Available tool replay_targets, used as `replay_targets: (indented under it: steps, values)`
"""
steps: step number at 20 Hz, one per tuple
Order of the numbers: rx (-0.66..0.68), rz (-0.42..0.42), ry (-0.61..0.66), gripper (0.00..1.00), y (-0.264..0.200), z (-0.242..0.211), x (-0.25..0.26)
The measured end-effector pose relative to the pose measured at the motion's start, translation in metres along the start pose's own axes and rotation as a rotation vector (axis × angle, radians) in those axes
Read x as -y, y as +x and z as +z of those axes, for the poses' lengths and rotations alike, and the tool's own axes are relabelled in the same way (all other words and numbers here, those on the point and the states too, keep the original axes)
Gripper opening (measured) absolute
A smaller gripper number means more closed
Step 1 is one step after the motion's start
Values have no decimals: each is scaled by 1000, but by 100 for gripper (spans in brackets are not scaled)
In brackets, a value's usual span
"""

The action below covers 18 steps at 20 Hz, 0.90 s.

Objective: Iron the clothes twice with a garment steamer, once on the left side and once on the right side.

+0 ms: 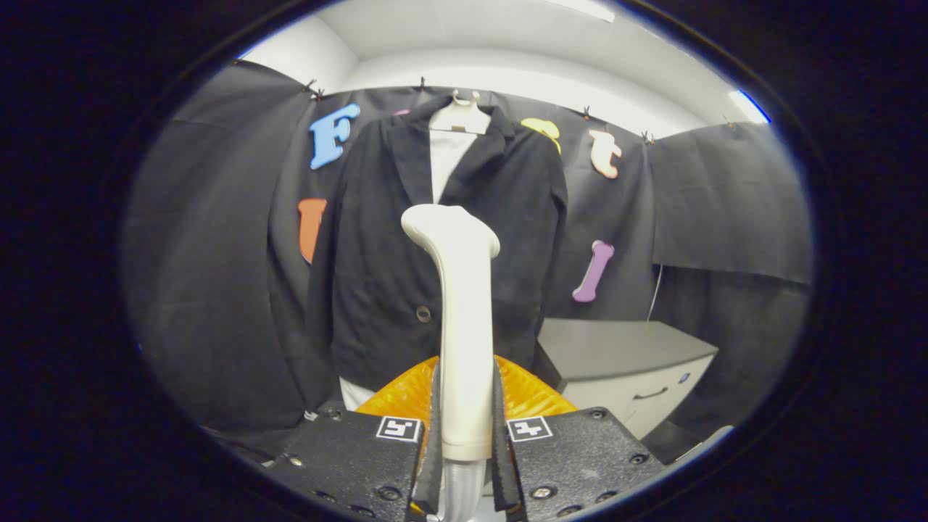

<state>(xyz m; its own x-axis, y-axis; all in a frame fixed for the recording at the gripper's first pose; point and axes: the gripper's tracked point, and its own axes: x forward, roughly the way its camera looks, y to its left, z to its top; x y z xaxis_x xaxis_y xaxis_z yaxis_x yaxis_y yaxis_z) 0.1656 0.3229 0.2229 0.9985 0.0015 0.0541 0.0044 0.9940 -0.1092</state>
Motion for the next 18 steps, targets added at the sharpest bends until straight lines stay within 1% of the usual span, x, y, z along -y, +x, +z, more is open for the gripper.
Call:
replay_targets:
  steps: [4,6,8,10,14,18]
  values:
    - [182,25,-36,30,31,86,-25]
    - [266,35,-53,30,46,118,-44]
    - [332,21,-92,30,63,138,-57]
    - [356,20,-113,30,79,144,-70]
    - [324,11,-75,31,118,135,-81]
    - [329,6,-82,30,125,129,-80]
